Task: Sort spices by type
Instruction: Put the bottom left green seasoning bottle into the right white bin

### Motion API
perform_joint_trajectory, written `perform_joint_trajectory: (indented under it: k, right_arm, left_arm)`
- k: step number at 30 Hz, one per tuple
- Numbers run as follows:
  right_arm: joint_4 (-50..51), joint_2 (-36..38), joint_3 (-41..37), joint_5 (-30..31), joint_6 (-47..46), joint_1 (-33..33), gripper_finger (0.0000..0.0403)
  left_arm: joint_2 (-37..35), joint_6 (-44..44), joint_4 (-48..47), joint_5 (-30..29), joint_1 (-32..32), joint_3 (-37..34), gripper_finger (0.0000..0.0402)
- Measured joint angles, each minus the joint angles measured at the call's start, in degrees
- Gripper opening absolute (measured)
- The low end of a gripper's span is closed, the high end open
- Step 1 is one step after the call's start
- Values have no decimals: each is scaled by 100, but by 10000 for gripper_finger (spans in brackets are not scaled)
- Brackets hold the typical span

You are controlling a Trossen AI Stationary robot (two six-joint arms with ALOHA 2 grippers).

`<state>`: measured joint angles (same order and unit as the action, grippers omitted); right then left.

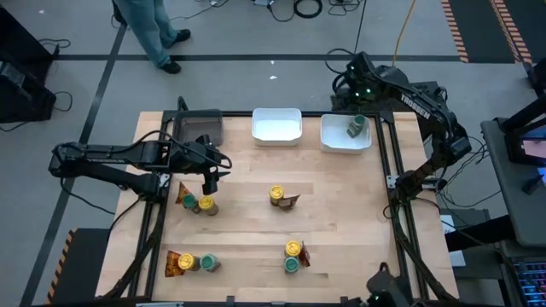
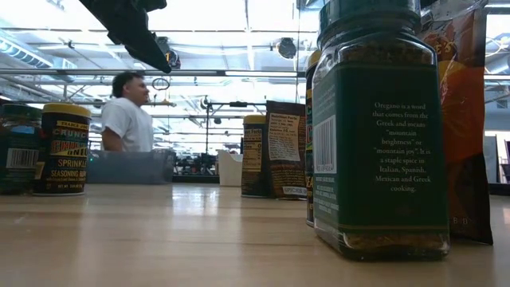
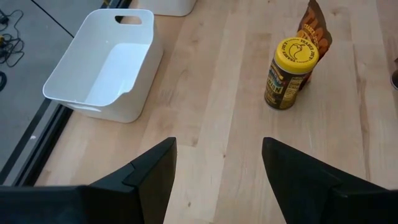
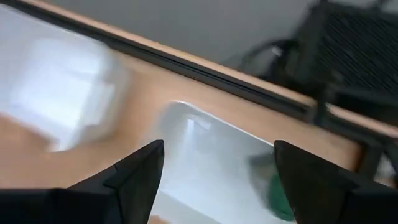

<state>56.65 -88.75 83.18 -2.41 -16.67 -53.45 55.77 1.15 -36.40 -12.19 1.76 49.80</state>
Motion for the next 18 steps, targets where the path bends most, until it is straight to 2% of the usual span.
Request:
perform_joint_trajectory:
  k: [6, 15, 18]
  right_arm:
    - [-23, 2, 463, -117, 270, 977, 286]
    - [-71, 2, 505, -283, 559, 2727, 286]
    - [-320, 2, 505, -564, 560, 3245, 286]
  left_arm:
    - [0, 2, -2, 0, 0, -2, 242]
    - [0, 4, -9, 173, 0, -2, 242]
    - [0, 2, -11, 218, 0, 0, 242]
